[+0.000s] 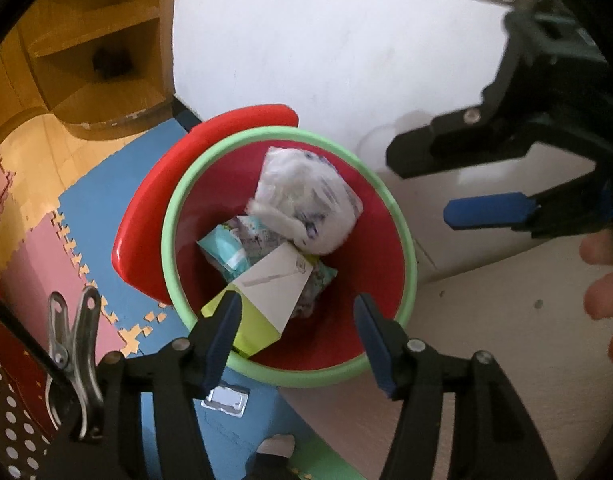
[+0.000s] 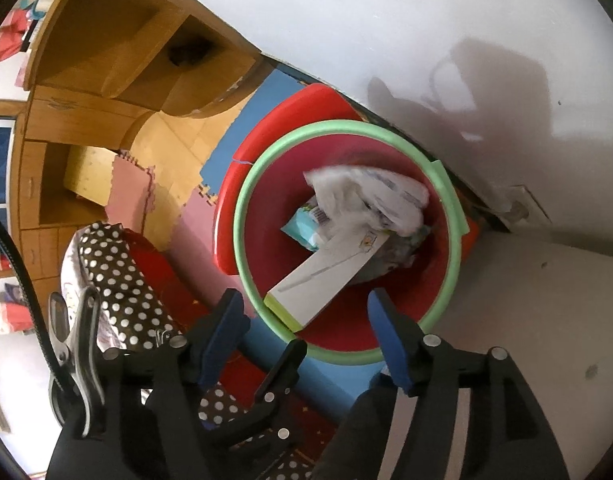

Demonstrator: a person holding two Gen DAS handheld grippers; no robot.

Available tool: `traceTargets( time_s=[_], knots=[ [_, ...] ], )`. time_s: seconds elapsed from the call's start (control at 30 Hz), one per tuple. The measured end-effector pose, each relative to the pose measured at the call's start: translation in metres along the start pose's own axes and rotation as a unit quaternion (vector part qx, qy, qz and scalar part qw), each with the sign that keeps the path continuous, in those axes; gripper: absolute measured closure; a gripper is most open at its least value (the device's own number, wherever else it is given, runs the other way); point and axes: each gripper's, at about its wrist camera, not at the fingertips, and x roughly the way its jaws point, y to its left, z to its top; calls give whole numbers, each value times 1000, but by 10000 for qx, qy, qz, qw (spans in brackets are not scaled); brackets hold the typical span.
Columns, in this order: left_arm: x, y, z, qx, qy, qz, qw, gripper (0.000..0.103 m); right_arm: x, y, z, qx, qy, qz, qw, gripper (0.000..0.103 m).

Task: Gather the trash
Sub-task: 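Move both open tools back to the table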

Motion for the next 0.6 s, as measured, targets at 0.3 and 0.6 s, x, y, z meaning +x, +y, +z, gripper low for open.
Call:
traceTargets(
  time_s=[0.3, 0.6],
  knots=[
    [2, 0, -3, -67, 26, -21, 10000, 41, 2, -4, -1, 150, 38, 155, 9998, 32],
    [9, 2, -3, -47, 156, 23, 9999, 41, 5, -6, -3, 296, 152, 366, 9988, 32]
  ],
)
